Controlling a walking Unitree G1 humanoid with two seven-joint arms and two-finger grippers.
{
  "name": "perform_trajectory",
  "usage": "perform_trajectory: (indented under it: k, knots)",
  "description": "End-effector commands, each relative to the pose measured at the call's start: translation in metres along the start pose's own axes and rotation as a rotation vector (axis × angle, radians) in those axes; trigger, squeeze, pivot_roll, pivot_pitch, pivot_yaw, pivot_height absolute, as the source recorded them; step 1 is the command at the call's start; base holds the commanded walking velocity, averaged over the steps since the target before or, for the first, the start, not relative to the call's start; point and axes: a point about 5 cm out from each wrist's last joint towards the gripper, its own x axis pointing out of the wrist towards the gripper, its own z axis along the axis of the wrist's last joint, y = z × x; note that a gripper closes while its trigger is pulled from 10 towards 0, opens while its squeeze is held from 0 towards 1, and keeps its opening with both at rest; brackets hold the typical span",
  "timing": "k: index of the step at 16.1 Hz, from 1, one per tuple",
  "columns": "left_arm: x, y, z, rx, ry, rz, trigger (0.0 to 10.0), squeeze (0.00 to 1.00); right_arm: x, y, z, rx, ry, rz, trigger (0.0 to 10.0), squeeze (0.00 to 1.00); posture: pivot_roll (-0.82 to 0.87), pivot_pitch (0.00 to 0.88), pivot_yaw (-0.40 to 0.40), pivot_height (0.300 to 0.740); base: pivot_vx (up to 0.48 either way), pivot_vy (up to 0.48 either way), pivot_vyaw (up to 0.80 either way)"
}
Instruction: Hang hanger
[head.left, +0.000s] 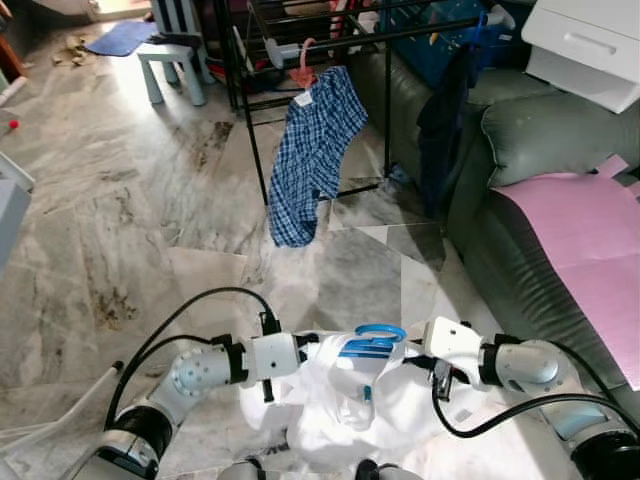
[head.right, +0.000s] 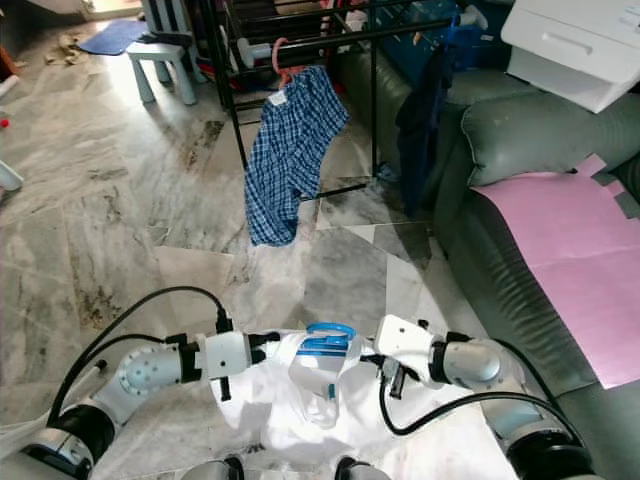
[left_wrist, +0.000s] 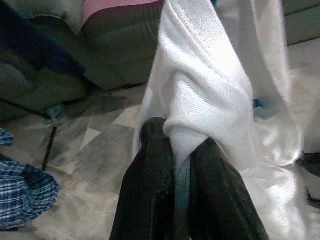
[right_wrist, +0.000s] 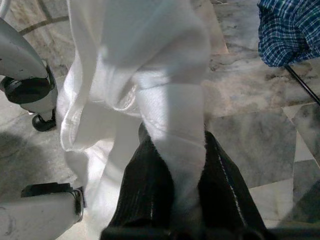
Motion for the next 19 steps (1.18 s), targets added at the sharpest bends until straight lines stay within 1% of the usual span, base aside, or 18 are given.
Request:
perform_trajectory:
  k: [1,2,3,4,5,7,9,10,11,13,14,15,17,18,19]
  knots:
    - [0.002,0.005,0.005,-0.021,-0.041,0.103,0.0,0.0,0.007,0.0,0.0,-0.013,-0.002,-0.022,0.0,0.0,-0.07,0.16,-0.003,0.74,0.0,0.0,0.0]
    - [0.001,0.004,0.001,-0.051,-0.02,0.148,3.2,0.0,0.01,-0.004,0.002,-0.033,0.006,-0.052,0.0,0.0,-0.08,0.158,0.008,0.74,0.0,0.0,0.0]
    - [0.001,0.002,-0.002,-0.074,-0.005,0.186,3.2,0.0,0.012,-0.003,0.001,-0.032,0.007,-0.061,0.0,0.0,-0.08,0.153,0.011,0.74,0.0,0.0,0.0]
    - [0.0,0.006,-0.006,-0.154,0.012,0.311,10.0,1.0,0.014,-0.002,0.001,-0.01,0.005,-0.079,0.0,0.0,-0.09,0.147,0.015,0.74,0.0,0.0,0.0]
    - [0.001,0.003,-0.012,-0.239,0.036,0.386,10.0,1.0,0.016,0.002,-0.003,-0.001,0.022,-0.089,0.0,0.0,-0.09,0.144,0.015,0.74,0.0,0.0,0.0]
    - [0.003,-0.008,-0.019,-0.34,0.064,0.443,10.0,1.0,0.022,0.011,-0.016,0.04,0.063,-0.106,0.0,0.0,-0.1,0.142,0.012,0.74,0.0,0.0,0.0]
    - [0.001,-0.013,-0.024,-0.35,0.101,0.488,10.0,1.0,0.029,0.018,-0.026,0.087,0.097,-0.126,0.0,0.0,-0.1,0.128,0.013,0.74,0.0,0.0,0.0]
    - [0.0,-0.014,-0.025,-0.333,0.108,0.481,10.0,1.0,0.03,0.02,-0.027,0.106,0.098,-0.122,0.0,0.0,-0.1,0.12,0.016,0.74,0.0,0.0,0.0]
    - [-0.003,-0.014,-0.028,-0.317,0.135,0.499,10.0,1.0,0.031,0.021,-0.03,0.12,0.111,-0.132,0.0,0.0,-0.1,0.111,0.02,0.74,0.0,0.0,0.0]
    - [-0.006,-0.01,-0.031,-0.317,0.161,0.512,10.0,1.0,0.033,0.025,-0.032,0.123,0.108,-0.124,0.0,0.0,-0.11,0.097,0.029,0.74,0.0,0.0,0.0]
    - [-0.006,-0.012,-0.031,-0.305,0.163,0.45,10.0,1.0,0.034,0.027,-0.032,0.116,0.1,-0.111,0.0,0.0,-0.11,0.089,0.038,0.74,0.0,0.0,0.0]
    - [-0.004,-0.012,-0.03,-0.281,0.165,0.396,10.0,1.0,0.034,0.025,-0.031,0.081,0.095,-0.108,0.0,0.0,-0.11,0.086,0.043,0.74,0.0,0.0,0.0]
    - [-0.002,-0.012,-0.028,-0.229,0.162,0.307,10.0,1.0,0.032,0.019,-0.025,0.048,0.058,-0.111,0.0,0.0,-0.11,0.082,0.057,0.74,0.0,0.0,0.0]
    - [0.0,-0.01,-0.026,-0.18,0.162,0.244,10.0,1.0,0.03,0.013,-0.022,0.015,0.053,-0.124,0.0,0.0,-0.12,0.083,0.062,0.74,0.0,0.0,0.0]
    - [0.001,-0.005,-0.023,-0.133,0.165,0.204,10.0,1.0,0.024,0.004,-0.02,-0.034,0.063,-0.14,0.0,0.0,-0.12,0.083,0.068,0.74,0.0,0.0,0.0]
